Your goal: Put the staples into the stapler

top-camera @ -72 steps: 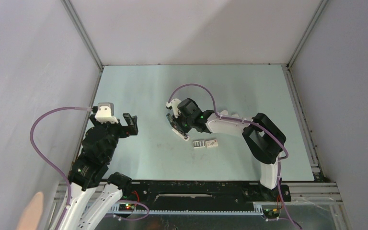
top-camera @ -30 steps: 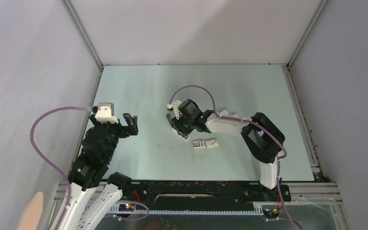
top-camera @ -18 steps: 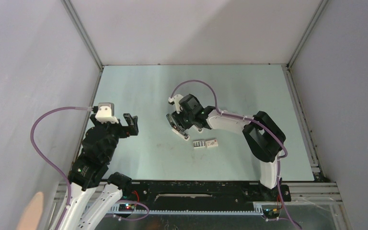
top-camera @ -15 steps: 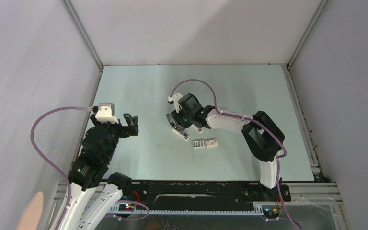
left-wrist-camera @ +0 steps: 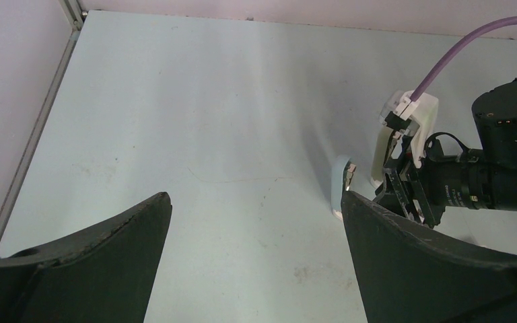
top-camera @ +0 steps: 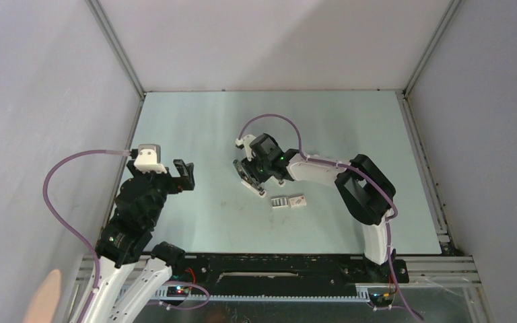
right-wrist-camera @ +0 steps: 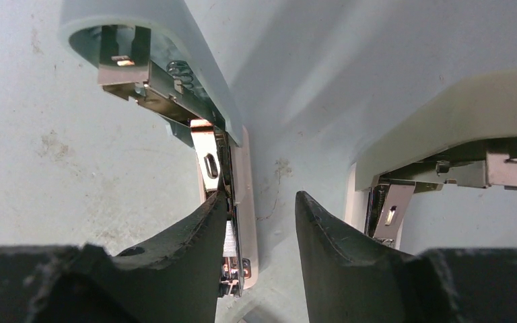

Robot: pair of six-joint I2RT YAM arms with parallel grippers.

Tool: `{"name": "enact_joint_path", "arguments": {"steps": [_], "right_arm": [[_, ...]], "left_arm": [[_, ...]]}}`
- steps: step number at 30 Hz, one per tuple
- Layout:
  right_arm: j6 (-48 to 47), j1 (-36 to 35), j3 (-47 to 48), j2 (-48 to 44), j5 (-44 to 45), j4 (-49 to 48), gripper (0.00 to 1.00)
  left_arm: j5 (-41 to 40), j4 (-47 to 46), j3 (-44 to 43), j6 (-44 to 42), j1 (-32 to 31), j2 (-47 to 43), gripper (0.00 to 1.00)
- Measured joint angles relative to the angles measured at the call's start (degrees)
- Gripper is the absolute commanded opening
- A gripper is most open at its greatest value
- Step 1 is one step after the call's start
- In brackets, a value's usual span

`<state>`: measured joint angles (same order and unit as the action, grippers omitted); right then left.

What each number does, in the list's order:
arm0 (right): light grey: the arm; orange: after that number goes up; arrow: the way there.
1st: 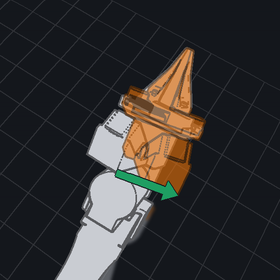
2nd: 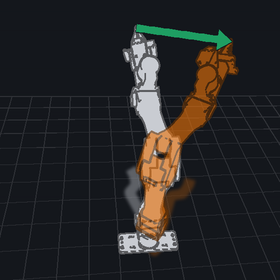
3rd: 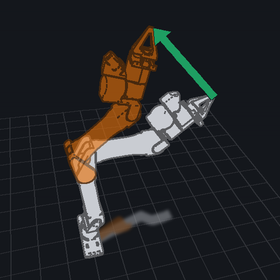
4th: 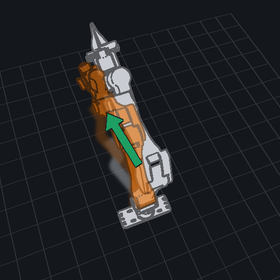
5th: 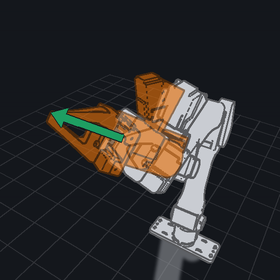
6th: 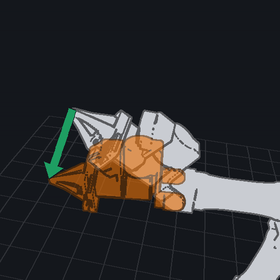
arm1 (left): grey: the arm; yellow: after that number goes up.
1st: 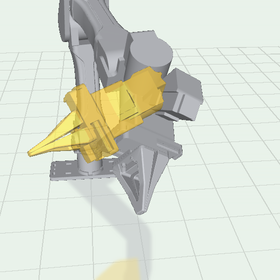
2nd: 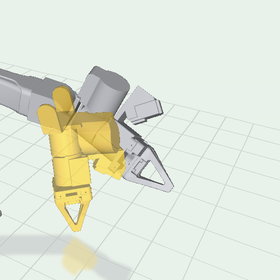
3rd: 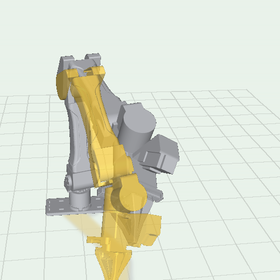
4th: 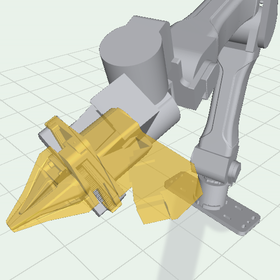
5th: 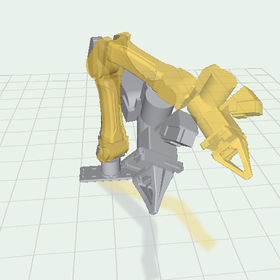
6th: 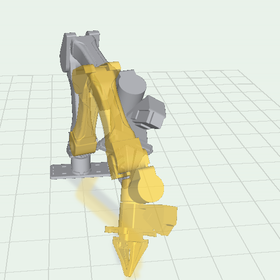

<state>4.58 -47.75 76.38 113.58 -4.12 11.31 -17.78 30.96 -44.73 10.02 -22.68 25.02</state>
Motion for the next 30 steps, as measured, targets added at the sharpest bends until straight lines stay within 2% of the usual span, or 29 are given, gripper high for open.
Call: {"name": "enact_joint_path", "arguments": {"steps": [30], "right_arm": [[0.4, -0.4, -5.2, -4.0, 2.0, 1.1, 0.44]], "left_arm": [[0.0, 0.0, 0.0, 0.0, 0.1, 0.0, 1.0]]}}
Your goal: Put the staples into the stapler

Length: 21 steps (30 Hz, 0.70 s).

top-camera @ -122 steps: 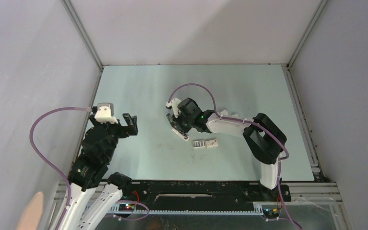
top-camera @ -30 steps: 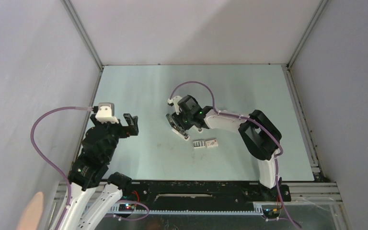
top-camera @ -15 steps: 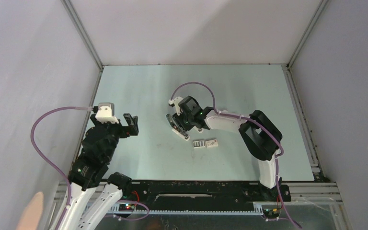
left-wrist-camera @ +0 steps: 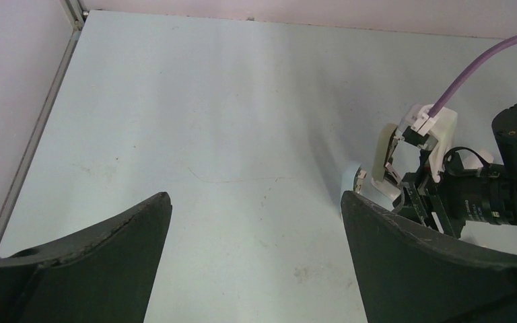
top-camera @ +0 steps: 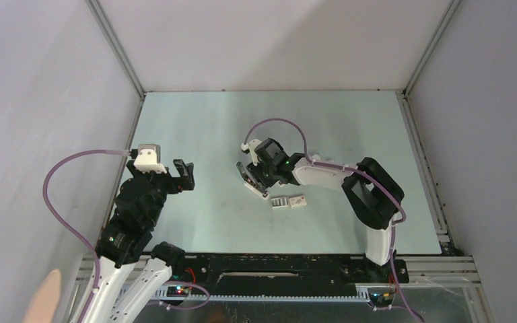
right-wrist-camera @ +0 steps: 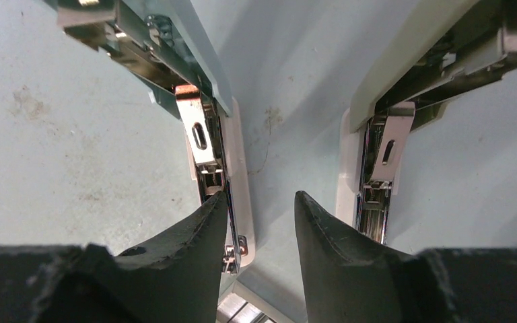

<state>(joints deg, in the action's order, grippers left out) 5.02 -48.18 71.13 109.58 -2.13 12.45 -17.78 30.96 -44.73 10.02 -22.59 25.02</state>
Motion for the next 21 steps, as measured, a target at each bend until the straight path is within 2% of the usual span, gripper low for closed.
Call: {"name": "enact_joint_path", "arguments": {"steps": [13, 21], "right_arm": [[0.0, -0.9, -2.1, -2.6, 0.9, 1.7, 0.45], [5.2, -2.8, -3.0, -9.3, 8.0, 8.1, 0.44]], "left_arm": [[0.0, 0.0, 0.0, 0.0, 0.2, 0.0, 1.0], [0.0, 0.0, 0.0, 0.0, 0.2, -0.4, 1.0]]}}
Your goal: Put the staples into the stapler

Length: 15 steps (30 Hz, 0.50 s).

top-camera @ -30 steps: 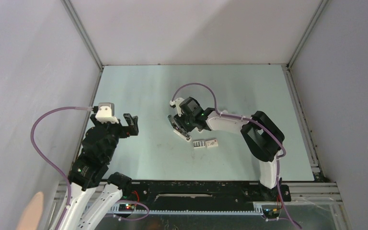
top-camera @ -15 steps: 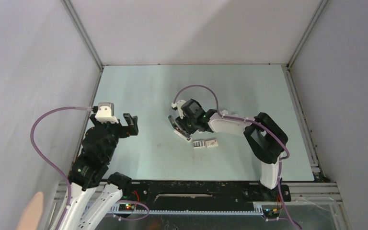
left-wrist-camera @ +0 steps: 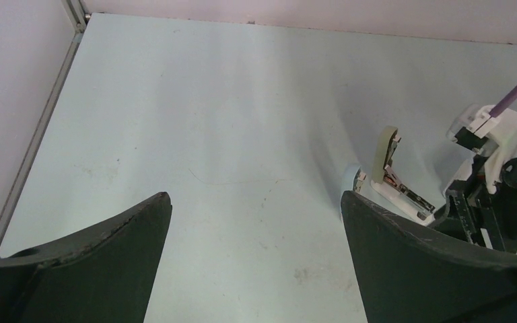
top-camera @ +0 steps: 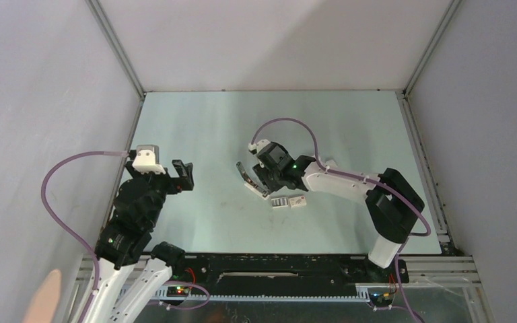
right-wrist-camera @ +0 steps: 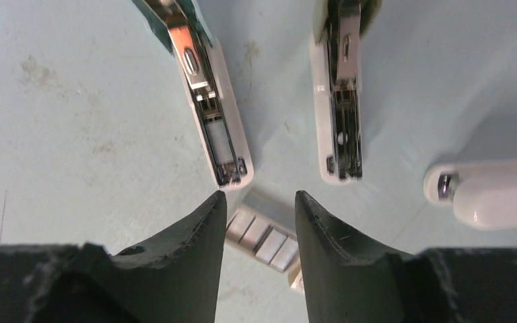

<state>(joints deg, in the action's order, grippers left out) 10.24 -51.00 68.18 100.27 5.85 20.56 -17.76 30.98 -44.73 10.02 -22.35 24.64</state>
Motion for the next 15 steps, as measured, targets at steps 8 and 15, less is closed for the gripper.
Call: {"name": "enact_joint_path", "arguments": {"steps": [8, 15], "right_arm": [[15.8, -3.3, 0.0, -1.4, 6.5, 10.3, 0.43], [25.9, -5.9, 0.0, -1.4, 9.3, 15.1, 0.41]], "left_arm": [[0.0, 0.0, 0.0, 0.0, 0.0, -1.7, 1.0], [0.0, -0.1, 0.2, 0.0, -0.2, -2.8, 1.0]]}}
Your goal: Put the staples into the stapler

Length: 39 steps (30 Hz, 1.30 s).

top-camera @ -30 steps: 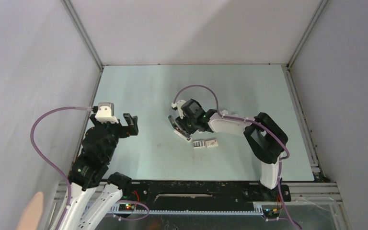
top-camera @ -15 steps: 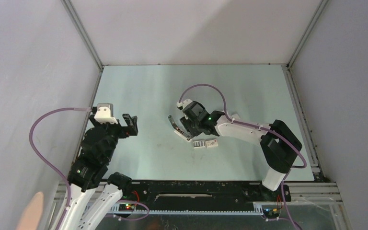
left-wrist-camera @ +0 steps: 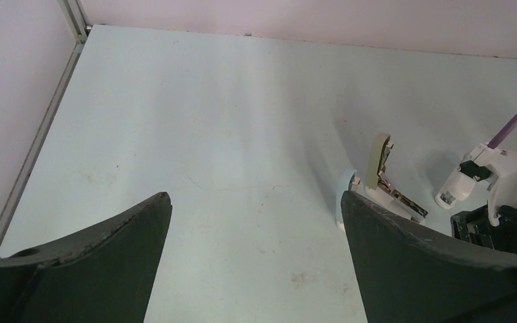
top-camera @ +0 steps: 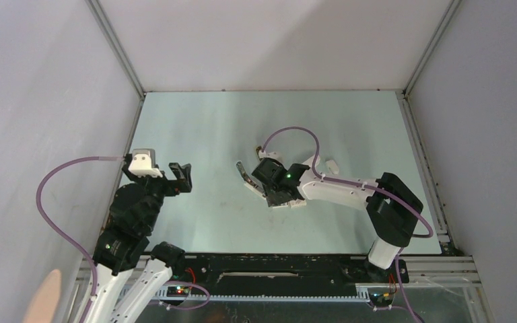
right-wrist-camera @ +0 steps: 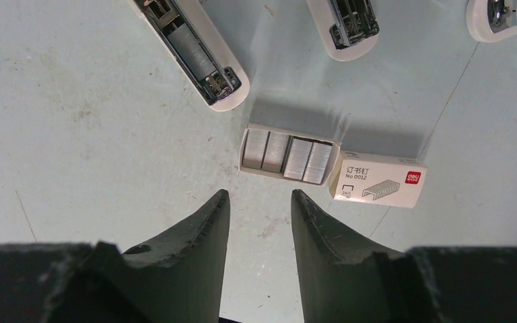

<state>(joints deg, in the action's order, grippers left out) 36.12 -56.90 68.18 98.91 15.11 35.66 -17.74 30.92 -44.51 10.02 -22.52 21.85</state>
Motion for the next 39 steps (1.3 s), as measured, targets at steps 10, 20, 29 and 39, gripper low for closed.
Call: {"name": "enact_joint_path", "arguments": {"steps": [10, 20, 29, 39], "right_arm": [[4.6, 0.0, 0.0, 2.4, 2.0, 0.1, 0.39], [5.6, 1.0, 0.0, 4.0, 3.4, 0.2, 0.4], [5.9, 1.7, 0.0, 5.9, 3.4, 0.3, 0.44], [6.1, 2.2, -1.1, 6.1, 3.3, -0.4, 0.48]], "left_arm": [[0.0, 0.0, 0.7, 0.0, -0.6, -0.4, 1.0], [0.0, 0.0, 0.7, 0.0, -0.7, -0.4, 1.0], [0.0, 0.0, 0.7, 0.0, -0.9, -0.4, 1.0], [0.0, 0.0, 0.7, 0.0, -1.0, -0.3, 1.0]]}}
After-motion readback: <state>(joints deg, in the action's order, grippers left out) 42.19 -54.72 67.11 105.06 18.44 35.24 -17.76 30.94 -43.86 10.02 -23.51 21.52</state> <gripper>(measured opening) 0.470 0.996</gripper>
